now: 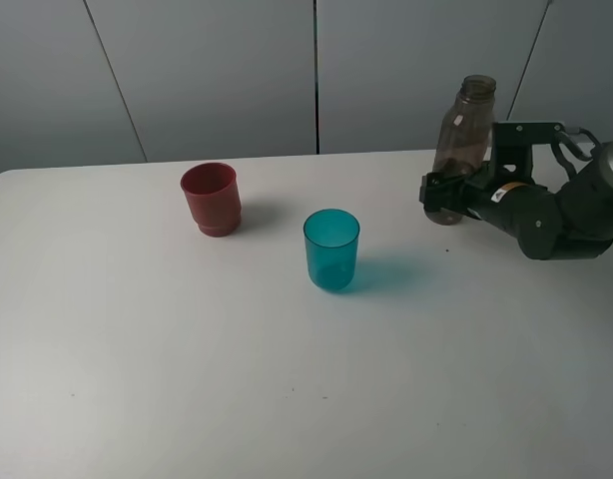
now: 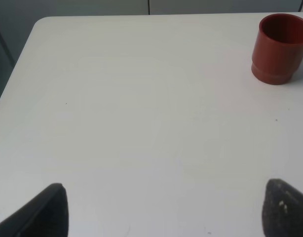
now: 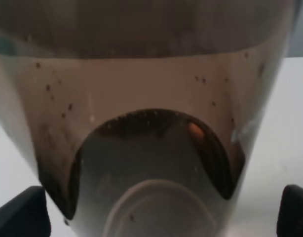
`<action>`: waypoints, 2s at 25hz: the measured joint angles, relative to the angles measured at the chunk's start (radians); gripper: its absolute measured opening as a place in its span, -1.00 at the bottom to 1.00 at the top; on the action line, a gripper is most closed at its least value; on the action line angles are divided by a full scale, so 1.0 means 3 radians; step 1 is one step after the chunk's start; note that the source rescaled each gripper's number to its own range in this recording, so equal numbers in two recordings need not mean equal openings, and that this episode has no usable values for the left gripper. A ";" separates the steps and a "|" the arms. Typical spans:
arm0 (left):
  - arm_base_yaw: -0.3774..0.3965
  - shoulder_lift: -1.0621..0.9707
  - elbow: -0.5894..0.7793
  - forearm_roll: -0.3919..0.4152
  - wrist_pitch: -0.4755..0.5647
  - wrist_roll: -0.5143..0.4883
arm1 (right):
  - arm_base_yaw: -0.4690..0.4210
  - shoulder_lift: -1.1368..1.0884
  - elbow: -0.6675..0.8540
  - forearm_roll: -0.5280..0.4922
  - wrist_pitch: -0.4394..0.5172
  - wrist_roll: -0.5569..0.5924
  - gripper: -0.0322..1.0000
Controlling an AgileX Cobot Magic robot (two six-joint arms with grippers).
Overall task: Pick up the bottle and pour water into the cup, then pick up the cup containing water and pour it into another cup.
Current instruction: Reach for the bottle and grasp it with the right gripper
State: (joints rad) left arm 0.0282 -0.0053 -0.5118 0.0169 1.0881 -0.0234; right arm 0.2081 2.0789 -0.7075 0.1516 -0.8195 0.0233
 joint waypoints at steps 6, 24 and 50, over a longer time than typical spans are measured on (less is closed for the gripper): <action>0.0000 0.0000 0.0000 0.0000 0.0000 0.0000 | 0.0000 0.0031 -0.0073 0.0002 -0.0112 -0.0033 0.98; 0.0000 0.0000 0.0000 0.0000 0.0000 0.0000 | 0.0000 0.0126 -0.0152 0.0002 -0.0296 -0.0053 0.98; 0.0000 0.0000 0.0000 0.0000 0.0000 0.0008 | 0.0000 0.0126 -0.0152 -0.0028 -0.0450 -0.0078 0.98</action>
State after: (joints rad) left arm 0.0282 -0.0053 -0.5118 0.0169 1.0881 -0.0209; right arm 0.2081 2.1167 -0.7532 0.1432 -0.9546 0.0000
